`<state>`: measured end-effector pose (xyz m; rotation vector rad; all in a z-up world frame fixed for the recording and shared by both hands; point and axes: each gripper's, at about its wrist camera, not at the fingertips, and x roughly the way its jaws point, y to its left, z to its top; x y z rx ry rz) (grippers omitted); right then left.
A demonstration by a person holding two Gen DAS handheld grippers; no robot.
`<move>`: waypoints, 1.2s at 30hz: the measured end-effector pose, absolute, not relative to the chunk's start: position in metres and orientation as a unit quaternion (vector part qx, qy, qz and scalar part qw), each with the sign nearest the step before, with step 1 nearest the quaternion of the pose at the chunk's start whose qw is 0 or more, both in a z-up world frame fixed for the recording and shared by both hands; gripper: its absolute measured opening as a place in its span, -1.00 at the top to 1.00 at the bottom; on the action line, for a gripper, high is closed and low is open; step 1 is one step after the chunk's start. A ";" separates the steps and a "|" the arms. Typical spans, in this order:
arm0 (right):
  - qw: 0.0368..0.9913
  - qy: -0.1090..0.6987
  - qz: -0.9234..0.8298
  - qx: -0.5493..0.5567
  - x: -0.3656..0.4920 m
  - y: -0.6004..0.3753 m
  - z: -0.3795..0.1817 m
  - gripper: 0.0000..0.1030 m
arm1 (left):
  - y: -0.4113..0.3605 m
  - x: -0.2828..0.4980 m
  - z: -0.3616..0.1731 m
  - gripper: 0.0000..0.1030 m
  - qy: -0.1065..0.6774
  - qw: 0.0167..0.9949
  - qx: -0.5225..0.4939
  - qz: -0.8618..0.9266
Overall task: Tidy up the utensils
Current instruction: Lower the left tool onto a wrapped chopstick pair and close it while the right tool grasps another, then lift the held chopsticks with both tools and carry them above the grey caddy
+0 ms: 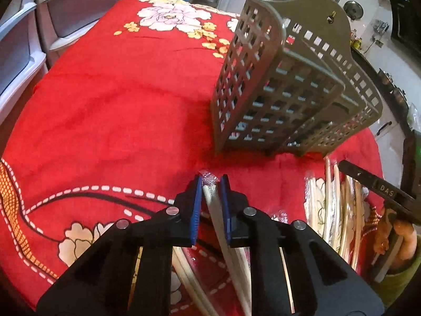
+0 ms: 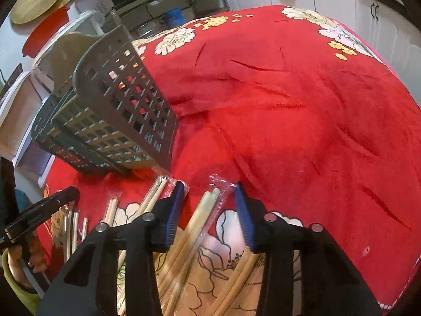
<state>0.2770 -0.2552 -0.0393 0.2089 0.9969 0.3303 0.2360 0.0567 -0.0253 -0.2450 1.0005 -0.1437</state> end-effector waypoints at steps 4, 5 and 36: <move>0.859 0.470 0.166 0.115 0.280 -0.261 -0.040 0.74 | 0.056 0.238 -0.018 0.86 0.467 0.874 -0.112 -0.072; 0.859 0.468 0.170 0.119 0.280 -0.261 -0.040 0.80 | 0.056 0.237 -0.015 0.87 0.464 0.876 -0.112 -0.073; 0.907 0.255 0.325 0.080 0.183 -0.238 0.103 0.89 | 0.055 0.186 0.120 0.90 0.288 0.945 -0.120 -0.102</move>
